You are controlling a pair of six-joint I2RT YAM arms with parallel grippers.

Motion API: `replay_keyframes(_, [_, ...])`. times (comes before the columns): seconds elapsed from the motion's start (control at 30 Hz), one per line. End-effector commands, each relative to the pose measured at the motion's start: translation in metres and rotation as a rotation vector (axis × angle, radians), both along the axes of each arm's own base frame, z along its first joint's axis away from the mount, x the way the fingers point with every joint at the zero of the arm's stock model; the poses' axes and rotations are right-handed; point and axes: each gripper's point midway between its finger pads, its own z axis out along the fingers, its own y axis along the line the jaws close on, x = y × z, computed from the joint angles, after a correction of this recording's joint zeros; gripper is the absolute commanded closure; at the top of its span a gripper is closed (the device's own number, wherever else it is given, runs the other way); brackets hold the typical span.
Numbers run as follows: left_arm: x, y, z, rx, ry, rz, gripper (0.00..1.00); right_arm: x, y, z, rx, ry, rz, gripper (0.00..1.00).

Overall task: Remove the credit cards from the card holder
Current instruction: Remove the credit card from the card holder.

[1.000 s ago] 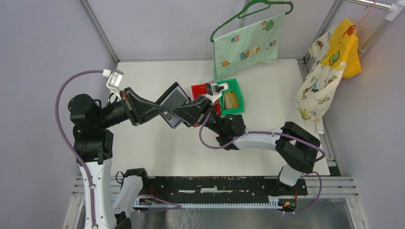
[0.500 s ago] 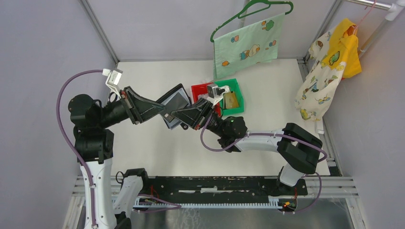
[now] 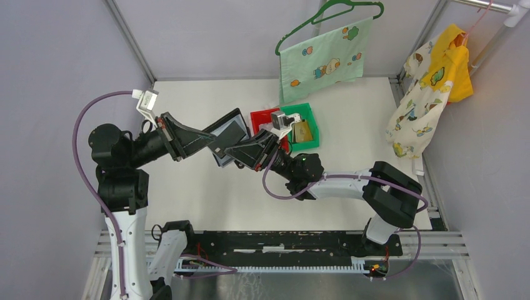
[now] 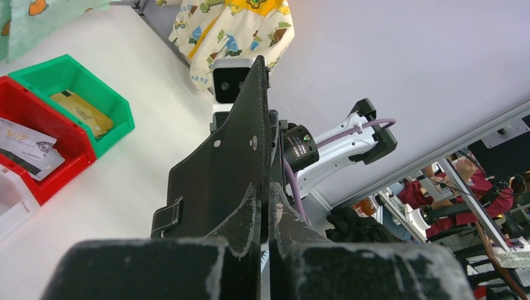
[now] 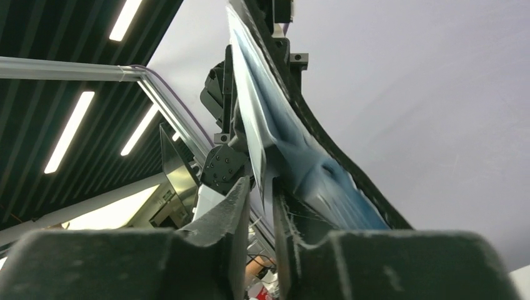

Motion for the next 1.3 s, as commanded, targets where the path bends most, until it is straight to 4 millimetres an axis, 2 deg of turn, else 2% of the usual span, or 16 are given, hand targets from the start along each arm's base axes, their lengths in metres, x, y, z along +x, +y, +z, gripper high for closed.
replay_keyframes(0.0, [-0.009, -0.002, 0.017, -0.016, -0.05, -0.016, 0.98, -0.022, -0.041, 0.038, 0.198, -0.103, 0.004, 0.72])
replay_keyframes(0.1, [-0.008, -0.002, 0.018, -0.018, -0.047, -0.015, 0.98, -0.023, -0.05, 0.04, 0.231, -0.101, 0.009, 0.68])
replay_keyframes(0.3, [-0.008, -0.002, 0.019, -0.021, -0.042, -0.013, 0.98, -0.02, -0.064, 0.048, 0.303, -0.09, 0.017, 0.72])
replay_keyframes(0.53, [-0.009, -0.002, 0.018, -0.021, -0.04, -0.017, 0.98, -0.022, -0.078, 0.06, 0.366, -0.115, 0.017, 0.6])
replay_keyframes(0.63, [-0.009, -0.002, 0.017, -0.022, -0.036, -0.018, 0.98, -0.02, -0.08, 0.061, 0.371, -0.114, 0.017, 0.6])
replay_keyframes(0.8, [-0.008, -0.002, 0.017, -0.023, -0.032, -0.017, 0.98, -0.019, -0.08, 0.064, 0.384, -0.115, 0.021, 0.68])
replay_keyframes(1.1, [-0.007, -0.002, 0.016, -0.018, -0.033, -0.016, 0.98, -0.025, -0.085, 0.062, 0.374, -0.12, 0.043, 0.97])
replay_keyframes(1.17, [-0.005, -0.001, 0.014, -0.012, -0.03, -0.005, 0.98, -0.027, -0.088, 0.059, 0.364, -0.122, 0.044, 1.0])
replay_keyframes(1.27, [-0.001, 0.001, 0.013, 0.003, -0.033, 0.024, 0.98, -0.03, -0.091, 0.055, 0.352, -0.123, 0.042, 1.0])
